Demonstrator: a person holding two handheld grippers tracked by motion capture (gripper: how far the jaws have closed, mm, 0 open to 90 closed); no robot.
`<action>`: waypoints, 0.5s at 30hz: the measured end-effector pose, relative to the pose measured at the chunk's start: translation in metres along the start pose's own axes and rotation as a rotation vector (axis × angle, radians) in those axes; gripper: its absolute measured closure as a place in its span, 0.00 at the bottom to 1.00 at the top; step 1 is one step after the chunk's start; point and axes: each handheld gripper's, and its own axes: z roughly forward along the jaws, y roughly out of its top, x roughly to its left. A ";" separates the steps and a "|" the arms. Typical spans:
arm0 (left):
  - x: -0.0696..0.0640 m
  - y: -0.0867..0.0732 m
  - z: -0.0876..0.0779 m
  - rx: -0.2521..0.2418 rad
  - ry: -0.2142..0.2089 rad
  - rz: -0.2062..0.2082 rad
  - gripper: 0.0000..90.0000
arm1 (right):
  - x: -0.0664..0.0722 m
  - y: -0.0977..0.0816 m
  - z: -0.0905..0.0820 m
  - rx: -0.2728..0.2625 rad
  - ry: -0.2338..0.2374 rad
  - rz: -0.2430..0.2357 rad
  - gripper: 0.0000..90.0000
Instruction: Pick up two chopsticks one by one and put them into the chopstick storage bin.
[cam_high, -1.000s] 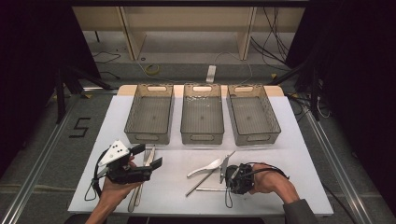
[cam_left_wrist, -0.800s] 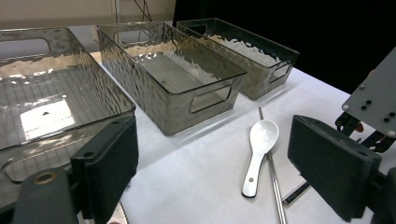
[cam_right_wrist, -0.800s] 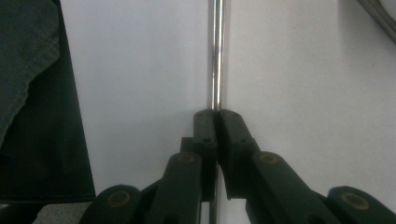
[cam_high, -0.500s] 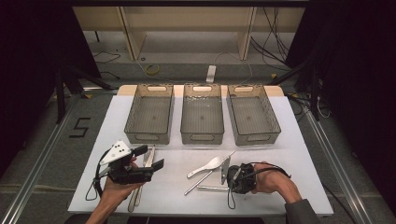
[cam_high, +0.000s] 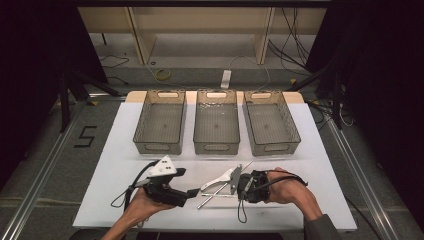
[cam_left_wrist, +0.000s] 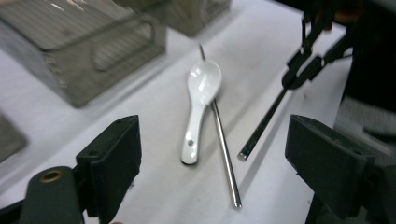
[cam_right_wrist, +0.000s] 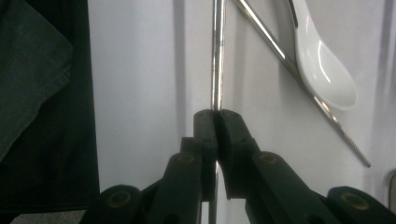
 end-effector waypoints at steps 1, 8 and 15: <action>-0.003 0.001 0.004 0.025 -0.008 0.023 0.21 | 0.001 0.003 0.000 -0.001 -0.002 -0.006 0.96; -0.022 0.002 0.028 0.148 -0.054 0.143 0.27 | 0.007 0.013 -0.001 -0.003 -0.023 -0.043 0.96; -0.035 0.004 0.041 0.219 -0.079 0.234 0.40 | 0.008 0.018 0.002 0.012 -0.019 -0.065 0.96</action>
